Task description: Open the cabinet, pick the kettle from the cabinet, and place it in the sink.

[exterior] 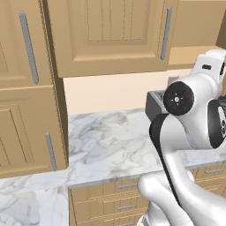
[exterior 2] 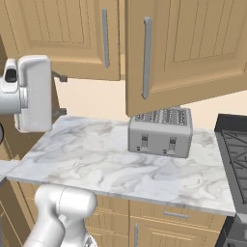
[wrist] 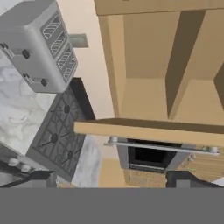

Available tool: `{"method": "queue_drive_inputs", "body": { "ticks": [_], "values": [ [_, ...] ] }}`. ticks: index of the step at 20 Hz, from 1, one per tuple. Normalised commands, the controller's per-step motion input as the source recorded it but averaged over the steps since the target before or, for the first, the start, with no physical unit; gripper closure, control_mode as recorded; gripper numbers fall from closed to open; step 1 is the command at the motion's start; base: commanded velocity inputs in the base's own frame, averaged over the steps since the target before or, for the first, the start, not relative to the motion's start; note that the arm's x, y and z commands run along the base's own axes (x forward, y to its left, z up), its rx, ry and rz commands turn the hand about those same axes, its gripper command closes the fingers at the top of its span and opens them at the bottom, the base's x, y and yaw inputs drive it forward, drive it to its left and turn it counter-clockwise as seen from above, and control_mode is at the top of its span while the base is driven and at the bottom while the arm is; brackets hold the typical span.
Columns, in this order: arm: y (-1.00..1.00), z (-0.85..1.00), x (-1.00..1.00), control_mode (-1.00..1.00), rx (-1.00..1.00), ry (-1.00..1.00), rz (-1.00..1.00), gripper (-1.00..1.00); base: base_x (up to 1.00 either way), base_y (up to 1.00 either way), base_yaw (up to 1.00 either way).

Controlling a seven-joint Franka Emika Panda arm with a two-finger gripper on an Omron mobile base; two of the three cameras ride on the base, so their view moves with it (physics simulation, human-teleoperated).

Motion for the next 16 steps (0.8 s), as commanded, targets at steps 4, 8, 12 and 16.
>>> {"method": "queue_drive_inputs", "body": {
  "ticks": [4, 8, 12, 16],
  "values": [
    [-0.23, 0.00, 0.09, -1.00, -0.02, 0.07, -0.20, -1.00, 0.00, 0.00, 0.00],
    [-0.11, 0.00, 0.12, -1.00, -0.04, 0.02, -0.12, -1.00, 0.00, 0.00, 0.00],
    [-0.01, 0.00, 0.22, -1.00, -0.02, 0.01, -0.05, -1.00, 0.00, 0.00, 0.00],
    [-0.01, 0.00, 0.22, -1.00, -0.01, 0.01, 0.00, -1.00, 0.00, 0.00, 0.00]
  ]
}}
